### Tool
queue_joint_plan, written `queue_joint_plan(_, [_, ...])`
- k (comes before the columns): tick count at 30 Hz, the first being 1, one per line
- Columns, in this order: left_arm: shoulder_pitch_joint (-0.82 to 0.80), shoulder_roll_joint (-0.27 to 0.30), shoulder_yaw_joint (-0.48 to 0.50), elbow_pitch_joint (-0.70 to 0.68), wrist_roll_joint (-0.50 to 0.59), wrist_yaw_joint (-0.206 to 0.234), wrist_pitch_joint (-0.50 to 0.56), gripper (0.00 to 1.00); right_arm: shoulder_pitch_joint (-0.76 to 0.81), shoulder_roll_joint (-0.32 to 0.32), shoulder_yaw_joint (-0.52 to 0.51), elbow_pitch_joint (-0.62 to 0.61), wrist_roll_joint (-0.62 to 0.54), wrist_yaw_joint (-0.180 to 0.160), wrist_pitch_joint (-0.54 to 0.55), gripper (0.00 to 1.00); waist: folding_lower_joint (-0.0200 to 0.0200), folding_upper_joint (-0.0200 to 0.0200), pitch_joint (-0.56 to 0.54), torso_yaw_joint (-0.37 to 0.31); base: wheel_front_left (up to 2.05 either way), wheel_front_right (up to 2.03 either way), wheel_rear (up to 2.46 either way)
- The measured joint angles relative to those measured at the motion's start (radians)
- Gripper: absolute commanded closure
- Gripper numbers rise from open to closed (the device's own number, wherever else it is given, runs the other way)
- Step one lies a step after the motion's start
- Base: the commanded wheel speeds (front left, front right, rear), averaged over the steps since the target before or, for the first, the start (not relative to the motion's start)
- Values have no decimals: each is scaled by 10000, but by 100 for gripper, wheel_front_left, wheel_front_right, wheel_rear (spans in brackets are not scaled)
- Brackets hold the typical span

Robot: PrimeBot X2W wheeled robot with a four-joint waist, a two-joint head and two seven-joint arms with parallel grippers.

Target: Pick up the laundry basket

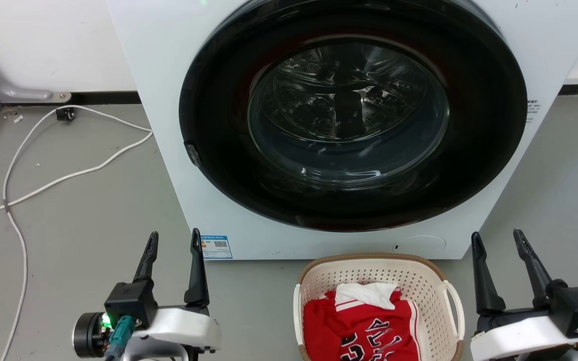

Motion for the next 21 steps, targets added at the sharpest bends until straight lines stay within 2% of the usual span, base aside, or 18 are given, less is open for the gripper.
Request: queue_joint_plan(21, [134,-63,153,-117,1091,-234,-370,0,142,-8,48,-48,-706,0,-399,0,0,0,-25,30,0,0,0])
